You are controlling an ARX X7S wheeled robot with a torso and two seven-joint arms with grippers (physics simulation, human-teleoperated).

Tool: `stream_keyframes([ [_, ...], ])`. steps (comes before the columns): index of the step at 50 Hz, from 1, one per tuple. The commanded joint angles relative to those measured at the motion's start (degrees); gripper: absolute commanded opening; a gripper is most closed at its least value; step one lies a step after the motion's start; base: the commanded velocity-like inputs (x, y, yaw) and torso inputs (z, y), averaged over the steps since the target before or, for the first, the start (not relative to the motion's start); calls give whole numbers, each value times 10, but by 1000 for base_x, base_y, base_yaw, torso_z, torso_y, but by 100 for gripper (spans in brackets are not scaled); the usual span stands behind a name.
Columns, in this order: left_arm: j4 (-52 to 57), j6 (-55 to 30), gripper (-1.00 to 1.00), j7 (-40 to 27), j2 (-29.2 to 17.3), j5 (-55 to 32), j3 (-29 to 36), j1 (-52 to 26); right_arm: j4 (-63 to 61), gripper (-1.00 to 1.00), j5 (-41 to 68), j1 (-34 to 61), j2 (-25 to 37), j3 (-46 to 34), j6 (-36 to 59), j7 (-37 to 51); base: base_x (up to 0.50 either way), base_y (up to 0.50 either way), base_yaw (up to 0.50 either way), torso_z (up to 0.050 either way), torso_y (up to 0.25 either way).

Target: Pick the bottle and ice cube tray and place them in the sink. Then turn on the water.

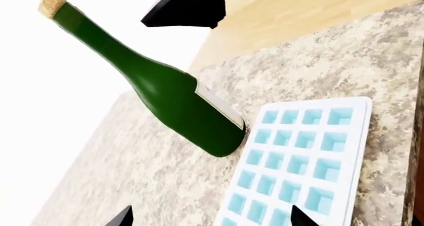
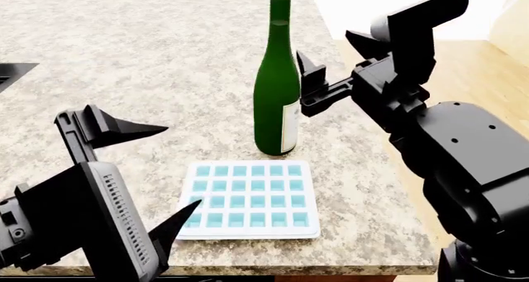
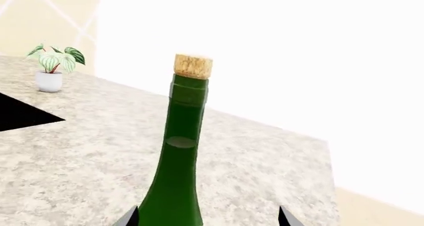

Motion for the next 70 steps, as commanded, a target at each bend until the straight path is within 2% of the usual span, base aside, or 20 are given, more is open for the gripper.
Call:
stream_keyframes([
  [1,-3,9,100,-3,-2,1,5,-4,30,100,8,33,-15,-16,8,-10,0,0,0,0,0],
  [10,-7,19,100,-7,-7,1,3,2,66,100,26,61,-39,-15,26,-14,0,0,0,0,0],
  [18,-10,29,100,-10,-9,2,3,10,76,100,60,151,-39,-16,145,-10,0,0,0,0,0],
  [28,-12,35,100,-13,-15,-9,-6,12,127,100,76,207,-47,-45,218,-17,0,0,0,0,0],
  [45,-14,60,100,-20,-24,-8,-15,34,276,100,30,248,-62,-109,145,-34,0,0,0,0,0],
  [70,-15,71,100,-31,-30,-20,-25,37,379,100,13,269,-89,-145,98,-49,0,0,0,0,0],
])
